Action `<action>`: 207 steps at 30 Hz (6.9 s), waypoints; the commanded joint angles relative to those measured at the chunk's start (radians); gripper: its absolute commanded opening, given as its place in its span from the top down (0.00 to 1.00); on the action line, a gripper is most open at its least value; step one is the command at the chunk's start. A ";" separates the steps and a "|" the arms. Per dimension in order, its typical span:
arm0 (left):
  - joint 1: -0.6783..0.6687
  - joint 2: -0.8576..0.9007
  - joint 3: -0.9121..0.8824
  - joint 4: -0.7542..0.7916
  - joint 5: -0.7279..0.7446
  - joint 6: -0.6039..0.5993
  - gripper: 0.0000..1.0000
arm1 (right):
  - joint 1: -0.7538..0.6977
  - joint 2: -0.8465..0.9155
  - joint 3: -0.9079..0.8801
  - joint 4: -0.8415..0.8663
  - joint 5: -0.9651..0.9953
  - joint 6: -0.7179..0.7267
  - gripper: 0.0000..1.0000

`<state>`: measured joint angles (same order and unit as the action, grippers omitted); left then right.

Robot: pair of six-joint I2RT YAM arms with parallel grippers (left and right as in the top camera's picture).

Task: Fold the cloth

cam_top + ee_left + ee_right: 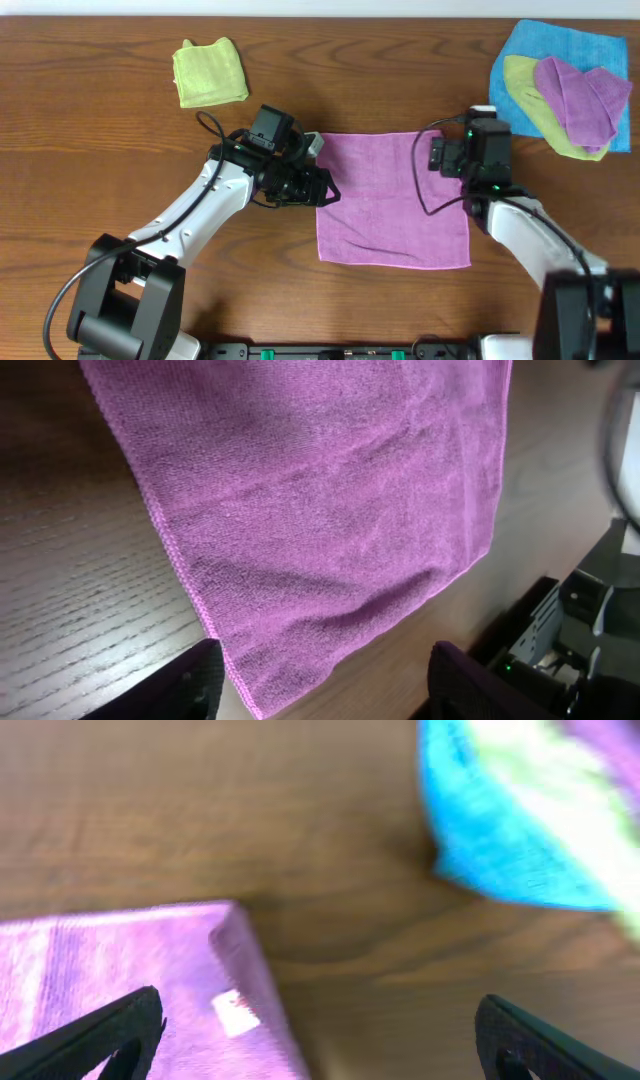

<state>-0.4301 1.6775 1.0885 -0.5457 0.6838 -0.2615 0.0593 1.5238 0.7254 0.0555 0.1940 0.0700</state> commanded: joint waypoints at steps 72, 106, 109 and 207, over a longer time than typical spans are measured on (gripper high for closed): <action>-0.385 -0.167 -0.504 0.415 -0.378 -0.526 0.23 | -0.434 -0.306 -0.321 -0.662 -0.583 0.020 0.16; -0.385 -0.167 -0.504 0.400 -0.377 -0.533 0.22 | -0.432 -0.170 -0.301 -0.812 -0.487 0.372 0.35; -0.385 -0.167 -0.504 0.401 -0.378 -0.533 0.22 | -0.432 -0.170 -0.301 -0.814 -0.481 0.383 0.33; -0.343 -0.214 -0.502 0.531 -0.203 -0.734 0.94 | -0.150 -0.325 -0.246 -0.709 -0.441 0.304 0.98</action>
<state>-0.7788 1.4788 0.5949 -0.0109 0.4286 -0.9951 -0.1177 1.2163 0.4808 -0.6556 -0.2363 0.3553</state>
